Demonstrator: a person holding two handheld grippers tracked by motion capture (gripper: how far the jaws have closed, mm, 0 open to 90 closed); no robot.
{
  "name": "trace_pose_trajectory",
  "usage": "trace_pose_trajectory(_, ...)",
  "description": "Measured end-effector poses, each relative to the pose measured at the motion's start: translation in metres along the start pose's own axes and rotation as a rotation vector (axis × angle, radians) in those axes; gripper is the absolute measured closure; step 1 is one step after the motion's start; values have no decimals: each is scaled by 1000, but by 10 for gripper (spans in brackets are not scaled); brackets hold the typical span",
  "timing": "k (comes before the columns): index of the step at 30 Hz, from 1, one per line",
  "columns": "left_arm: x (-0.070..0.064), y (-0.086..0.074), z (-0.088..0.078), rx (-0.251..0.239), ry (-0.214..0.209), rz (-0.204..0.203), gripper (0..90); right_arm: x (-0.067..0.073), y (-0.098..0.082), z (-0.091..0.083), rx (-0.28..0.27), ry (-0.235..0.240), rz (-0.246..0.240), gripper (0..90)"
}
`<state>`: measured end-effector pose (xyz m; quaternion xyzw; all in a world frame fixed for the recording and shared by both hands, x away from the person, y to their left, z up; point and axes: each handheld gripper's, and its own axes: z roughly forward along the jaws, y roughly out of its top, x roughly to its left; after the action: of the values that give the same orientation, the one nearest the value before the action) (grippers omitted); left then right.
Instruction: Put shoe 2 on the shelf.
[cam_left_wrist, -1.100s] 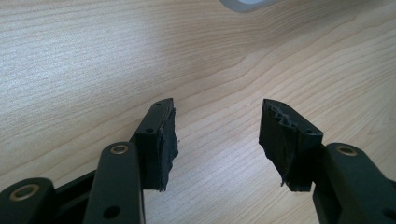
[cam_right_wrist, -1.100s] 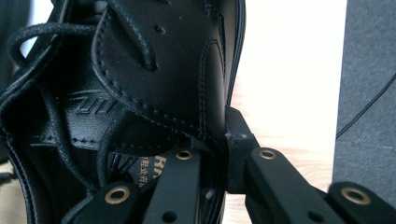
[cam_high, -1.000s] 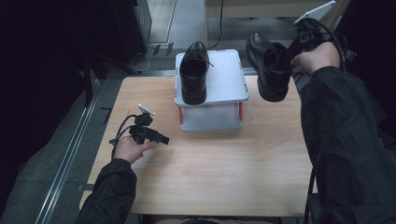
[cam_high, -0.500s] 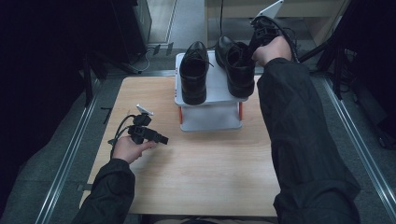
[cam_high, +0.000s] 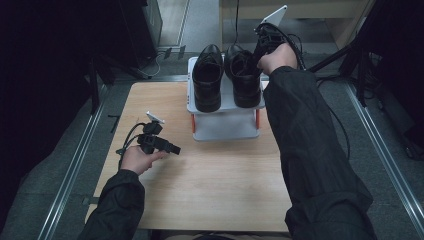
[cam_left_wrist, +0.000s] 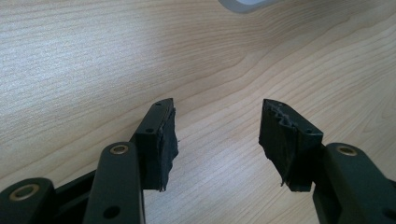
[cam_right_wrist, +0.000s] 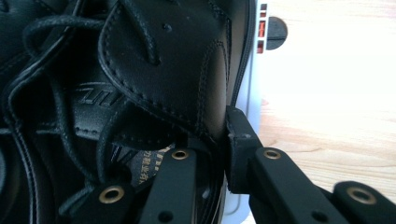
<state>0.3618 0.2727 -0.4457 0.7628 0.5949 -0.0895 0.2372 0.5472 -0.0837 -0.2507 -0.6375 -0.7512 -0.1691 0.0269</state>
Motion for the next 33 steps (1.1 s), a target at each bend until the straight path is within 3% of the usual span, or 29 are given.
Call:
trace_pose_trajectory(5,0,1,0,-1,2,-5,457,5,-5,1,22,46,2,791)
trace_pose_trajectory(12,-2,3,1,2,1,7,456,14,-13,5,26,19,-35,772)
trace_pose_trajectory(20,-2,5,3,6,3,11,456,15,-15,5,18,22,-49,745)
trace_pose_trajectory(33,-1,4,2,2,11,4,454,11,-16,1,15,11,-86,601)
